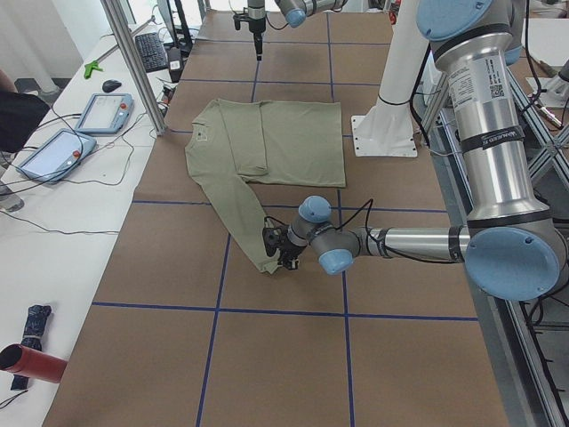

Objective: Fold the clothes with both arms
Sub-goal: 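Grasp the other sleeve cuff with the left gripper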

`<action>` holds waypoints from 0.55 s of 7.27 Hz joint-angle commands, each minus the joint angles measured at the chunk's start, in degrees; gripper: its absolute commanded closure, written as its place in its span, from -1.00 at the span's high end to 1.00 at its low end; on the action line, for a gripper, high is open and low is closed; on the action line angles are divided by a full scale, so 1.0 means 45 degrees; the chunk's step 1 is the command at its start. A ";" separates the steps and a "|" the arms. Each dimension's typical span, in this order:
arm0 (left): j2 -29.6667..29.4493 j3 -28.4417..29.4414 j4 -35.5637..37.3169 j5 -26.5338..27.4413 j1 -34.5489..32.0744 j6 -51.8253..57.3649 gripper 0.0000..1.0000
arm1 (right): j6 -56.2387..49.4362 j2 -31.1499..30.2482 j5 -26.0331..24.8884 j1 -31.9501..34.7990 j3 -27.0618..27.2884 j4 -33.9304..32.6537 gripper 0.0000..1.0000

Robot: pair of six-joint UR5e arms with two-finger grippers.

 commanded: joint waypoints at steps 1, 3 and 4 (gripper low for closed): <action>-0.1755 -0.1024 0.2921 -0.0635 -0.0107 -0.0010 -1.00 | 0.0000 -0.0679 0.0092 0.0027 0.0676 -0.0019 1.00; -0.4899 -0.0812 0.6324 -0.0596 -0.0205 -0.0029 -1.00 | 0.0020 -0.1458 0.0347 0.0066 0.1222 0.0000 1.00; -0.6170 -0.0657 0.7537 -0.0635 -0.0554 -0.0049 -1.00 | 0.0020 -0.2198 0.0366 0.0066 0.1496 0.0116 1.00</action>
